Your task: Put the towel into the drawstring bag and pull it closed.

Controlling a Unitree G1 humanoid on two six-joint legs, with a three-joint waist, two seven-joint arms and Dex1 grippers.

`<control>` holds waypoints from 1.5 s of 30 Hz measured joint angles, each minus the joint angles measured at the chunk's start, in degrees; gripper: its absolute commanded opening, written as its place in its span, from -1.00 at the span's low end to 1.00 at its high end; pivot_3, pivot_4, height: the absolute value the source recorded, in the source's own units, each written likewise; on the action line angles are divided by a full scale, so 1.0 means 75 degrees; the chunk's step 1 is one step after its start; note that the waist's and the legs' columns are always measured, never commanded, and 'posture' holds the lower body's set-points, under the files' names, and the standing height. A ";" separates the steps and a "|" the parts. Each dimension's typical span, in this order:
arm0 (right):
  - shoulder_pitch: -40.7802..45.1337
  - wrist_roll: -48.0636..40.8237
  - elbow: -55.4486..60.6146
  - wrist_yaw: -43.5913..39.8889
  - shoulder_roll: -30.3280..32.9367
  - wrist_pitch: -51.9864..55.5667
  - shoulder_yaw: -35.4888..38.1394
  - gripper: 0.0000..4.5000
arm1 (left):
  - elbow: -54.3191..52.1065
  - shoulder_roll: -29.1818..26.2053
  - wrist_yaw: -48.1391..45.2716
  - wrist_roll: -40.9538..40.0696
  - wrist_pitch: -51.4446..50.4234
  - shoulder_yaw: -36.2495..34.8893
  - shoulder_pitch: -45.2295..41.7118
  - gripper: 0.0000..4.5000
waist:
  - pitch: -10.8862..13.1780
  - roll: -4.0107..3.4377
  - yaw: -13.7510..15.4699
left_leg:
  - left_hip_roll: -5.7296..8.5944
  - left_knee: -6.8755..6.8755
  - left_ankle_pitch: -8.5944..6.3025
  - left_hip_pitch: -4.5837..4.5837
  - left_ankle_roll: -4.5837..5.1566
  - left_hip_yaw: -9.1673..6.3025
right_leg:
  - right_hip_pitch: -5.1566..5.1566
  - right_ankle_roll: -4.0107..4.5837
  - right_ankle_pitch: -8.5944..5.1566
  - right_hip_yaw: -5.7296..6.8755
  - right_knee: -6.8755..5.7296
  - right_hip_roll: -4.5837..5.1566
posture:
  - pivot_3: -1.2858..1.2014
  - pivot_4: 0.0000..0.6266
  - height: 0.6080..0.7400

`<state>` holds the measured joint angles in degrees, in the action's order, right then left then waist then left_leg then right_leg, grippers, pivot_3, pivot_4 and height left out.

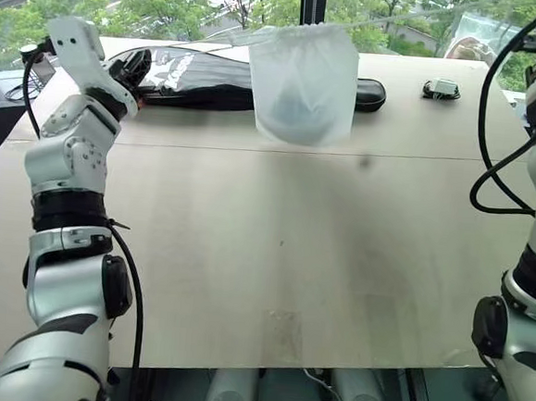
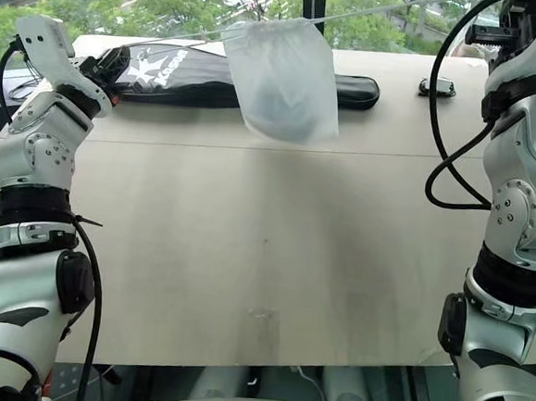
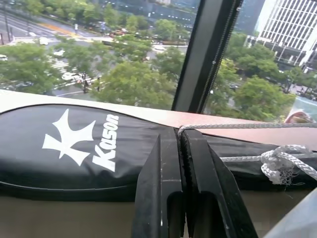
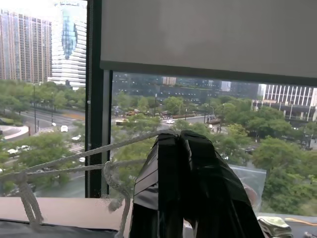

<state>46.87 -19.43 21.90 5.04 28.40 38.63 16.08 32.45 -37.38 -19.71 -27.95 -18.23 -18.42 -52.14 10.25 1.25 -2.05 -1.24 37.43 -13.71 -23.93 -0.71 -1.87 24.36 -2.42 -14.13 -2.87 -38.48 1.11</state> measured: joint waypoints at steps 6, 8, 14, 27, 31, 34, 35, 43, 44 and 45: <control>-0.0032 0.0098 -0.0103 0.0001 0.0302 -0.0080 0.0091 -1.00 | 0.0407 -0.0030 -0.0002 0.0155 0.0457 0.0035 -0.0216 -0.98 | 0.0000 0.0000 -0.0007 | 0.0000 0.0000 0.0000 0.0000 0.0000 -0.0002 | 0.0000 0.0000 0.0000 0.0002 -0.0003 -0.0001 | 0.03 -0.52 1.00; -0.0117 -0.0004 -0.0118 -0.0111 0.0475 -0.0042 0.0226 -1.00 | 0.0277 -0.0034 -0.0257 -0.0006 0.0331 -0.0006 -0.0171 -0.98 | 0.0000 0.0000 -0.0014 | 0.0000 -0.0001 0.0000 0.0000 0.0000 -0.0002 | 0.0000 0.0000 0.0000 0.0002 -0.0001 -0.0001 | 0.03 -0.52 1.00; -0.3041 -0.1804 0.0907 -0.2522 0.0875 0.0634 0.0814 -1.00 | -0.2342 -0.0451 -0.2521 -0.1290 -0.1172 -0.0158 0.2437 -0.98 | -0.0014 -0.0002 -0.0056 | -0.0019 -0.0040 -0.0001 0.0018 0.0001 -0.0002 | -0.0032 0.0001 -0.0002 0.0005 0.0050 -0.0002 | 0.03 -0.52 1.00; -0.6497 0.0041 0.0917 -0.4615 0.1293 -0.1414 -0.2290 0.35 | -0.5100 0.0288 -0.3192 -0.0917 -0.1436 0.1195 0.5711 0.30 | -0.0010 -0.0002 0.0011 | -0.0016 0.0005 0.0001 0.0102 0.0004 -0.0010 | -0.0124 -0.0005 -0.0001 0.0014 0.0042 -0.0018 | 0.03 -0.52 1.00; -0.7152 0.0311 0.0813 -0.4891 0.1410 -0.2123 -0.1858 0.99 | -0.5481 0.0279 -0.3181 -0.0781 -0.1231 0.1000 0.6311 0.97 | -0.0011 -0.0002 0.0010 | -0.0016 -0.0002 -0.0001 0.0102 0.0004 0.0003 | -0.0124 -0.0004 -0.0001 -0.0002 0.0048 -0.0014 | 0.03 -0.52 1.00; -0.7455 0.0229 0.0879 -0.4969 0.1358 -0.2317 -0.1482 0.99 | -0.5817 0.0268 -0.3230 -0.0783 -0.1178 0.0917 0.6725 0.97 | -0.0011 -0.0001 0.0017 | -0.0016 -0.0005 -0.0001 0.0102 0.0004 -0.0001 | -0.0124 -0.0004 -0.0002 0.0002 0.0050 -0.0014 | 0.03 -0.52 1.00; -0.7696 0.0083 0.1085 -0.4957 0.1193 -0.2324 -0.1279 0.99 | -0.6014 0.0249 -0.3282 -0.0794 -0.1172 0.0810 0.7015 0.97 | -0.0011 -0.0001 0.0019 | -0.0019 -0.0010 -0.0001 0.0105 0.0003 -0.0002 | -0.0124 -0.0002 -0.0003 0.0002 0.0049 -0.0015 | 0.03 -0.52 1.00; -0.8336 -0.0194 0.1742 -0.4890 0.0889 -0.2340 -0.0722 0.99 | -0.6580 0.0243 -0.3107 -0.0804 -0.1179 0.0306 0.7638 0.97 | -0.0014 0.0003 0.0038 | -0.0019 -0.0009 -0.0001 0.0139 0.0003 0.0007 | -0.0149 -0.0029 -0.0020 -0.0005 0.0049 -0.0014 | 0.03 -0.52 1.00; -0.8353 -0.0181 0.1737 -0.4846 0.0854 -0.2343 -0.0610 0.99 | -0.6692 0.0291 -0.2979 -0.0805 -0.1185 0.0209 0.7719 0.97 | -0.0014 0.0003 0.0039 | -0.0019 -0.0009 -0.0001 0.0139 0.0003 0.0007 | -0.0149 -0.0029 -0.0019 -0.0005 0.0048 -0.0015 | 0.03 -0.52 1.00; -0.8351 -0.0175 0.1737 -0.4808 0.0828 -0.2347 -0.0504 0.99 | -0.6769 0.0339 -0.2931 -0.0807 -0.1185 0.0149 0.7763 0.97 | -0.0014 0.0003 0.0040 | -0.0020 -0.0009 -0.0001 0.0139 0.0003 0.0007 | -0.0149 -0.0029 -0.0019 -0.0005 0.0048 -0.0015 | 0.03 -0.52 1.00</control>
